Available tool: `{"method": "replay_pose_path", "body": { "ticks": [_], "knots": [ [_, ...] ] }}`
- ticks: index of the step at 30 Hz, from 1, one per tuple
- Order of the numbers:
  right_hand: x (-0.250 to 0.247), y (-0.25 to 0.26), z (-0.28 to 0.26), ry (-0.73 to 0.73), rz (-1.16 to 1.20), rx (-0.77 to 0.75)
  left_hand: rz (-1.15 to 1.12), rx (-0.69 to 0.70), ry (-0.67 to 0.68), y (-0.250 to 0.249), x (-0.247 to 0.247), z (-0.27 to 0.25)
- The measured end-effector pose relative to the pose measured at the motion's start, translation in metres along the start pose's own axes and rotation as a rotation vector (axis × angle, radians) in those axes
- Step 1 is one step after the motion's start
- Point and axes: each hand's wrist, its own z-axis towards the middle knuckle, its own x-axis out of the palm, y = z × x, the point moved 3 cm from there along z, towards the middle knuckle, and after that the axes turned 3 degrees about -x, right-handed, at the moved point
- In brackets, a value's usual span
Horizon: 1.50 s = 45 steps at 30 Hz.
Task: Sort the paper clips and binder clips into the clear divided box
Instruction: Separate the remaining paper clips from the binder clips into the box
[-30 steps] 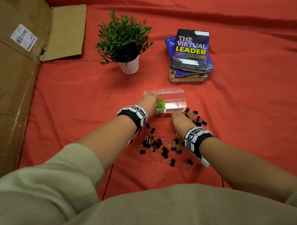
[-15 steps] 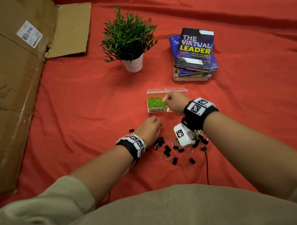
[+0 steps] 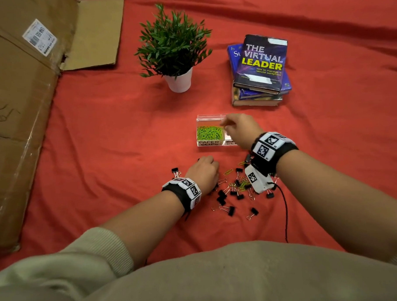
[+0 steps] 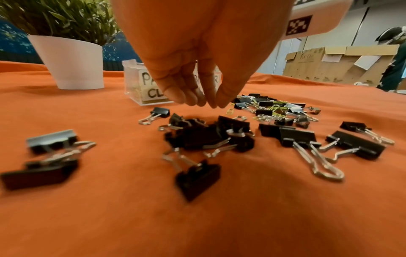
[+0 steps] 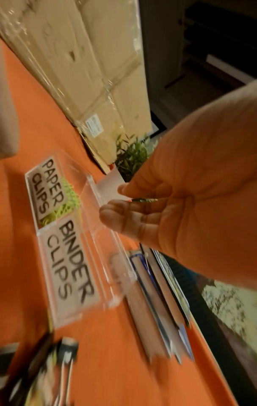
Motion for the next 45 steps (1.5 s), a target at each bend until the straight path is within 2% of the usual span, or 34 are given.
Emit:
{"method": "replay_pose_path", "body": {
  "ticks": [3, 7, 9, 13, 19, 25, 29, 33, 37, 41, 45],
  "knots": [
    [-0.011, -0.025, -0.026, -0.002, -0.011, 0.086, -0.051, -0.012, -0.013, -0.015, 0.003, 0.008],
    [0.004, -0.062, -0.062, 0.189, -0.153, 0.2, -0.103, -0.026, -0.016, -0.026, 0.008, 0.021],
    [0.011, -0.074, -0.072, 0.216, -0.214, 0.229, -0.103, -0.037, -0.007, -0.027, 0.01, 0.026],
    [0.026, -0.086, -0.087, 0.152, -0.32, 0.215, -0.069, -0.069, 0.032, -0.029, 0.011, 0.03],
    [0.037, -0.086, -0.098, 0.185, -0.23, 0.197, -0.054, -0.127, 0.102, -0.029, 0.014, 0.028],
    [-0.002, -0.096, -0.058, -0.051, -0.176, 0.2, -0.047, -0.126, 0.101, -0.029, 0.014, 0.023],
    [0.001, -0.11, -0.051, 0.014, -0.28, 0.167, -0.127, -0.139, 0.083, -0.025, 0.008, 0.022],
    [0.009, -0.114, -0.058, -0.009, -0.334, 0.117, -0.323, -0.204, 0.011, -0.026, -0.001, 0.027],
    [0.017, -0.119, -0.065, 0.058, -0.351, 0.169, -0.437, -0.247, -0.038, -0.038, -0.008, 0.04],
    [0.016, -0.127, -0.07, 0.148, -0.31, 0.269, -0.377, -0.235, -0.004, -0.051, -0.005, 0.051],
    [0.004, -0.135, -0.076, 0.074, -0.242, 0.331, -0.245, -0.179, 0.003, -0.057, 0.009, 0.058]
  ]
}}
